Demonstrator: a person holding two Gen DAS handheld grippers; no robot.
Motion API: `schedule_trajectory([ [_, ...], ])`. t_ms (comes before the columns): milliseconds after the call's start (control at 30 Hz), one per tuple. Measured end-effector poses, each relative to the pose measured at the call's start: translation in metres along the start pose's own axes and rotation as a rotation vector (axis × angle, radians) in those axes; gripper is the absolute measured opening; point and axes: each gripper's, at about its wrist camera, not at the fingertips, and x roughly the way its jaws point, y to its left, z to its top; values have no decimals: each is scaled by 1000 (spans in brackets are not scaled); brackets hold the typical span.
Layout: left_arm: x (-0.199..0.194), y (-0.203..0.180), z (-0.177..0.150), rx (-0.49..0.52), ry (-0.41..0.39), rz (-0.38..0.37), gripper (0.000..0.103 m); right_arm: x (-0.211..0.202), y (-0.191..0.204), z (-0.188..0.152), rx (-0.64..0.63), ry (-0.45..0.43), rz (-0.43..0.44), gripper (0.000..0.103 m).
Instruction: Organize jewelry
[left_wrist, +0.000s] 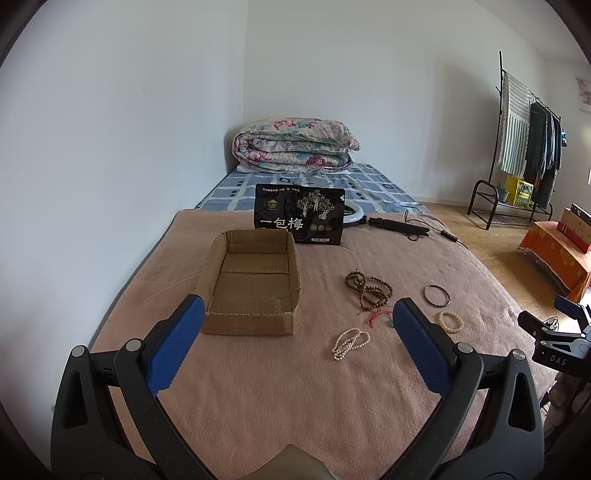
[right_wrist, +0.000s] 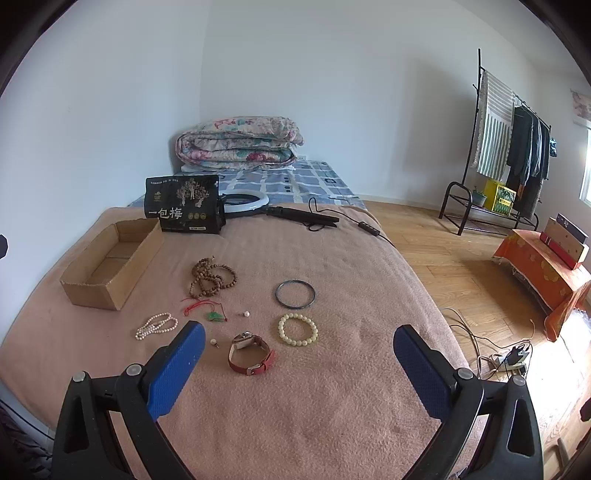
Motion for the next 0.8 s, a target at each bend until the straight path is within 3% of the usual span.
schedule_trajectory([
  [800,9,-1,8,2,-1,-1,103,1,1,0,-4,9,2,103],
])
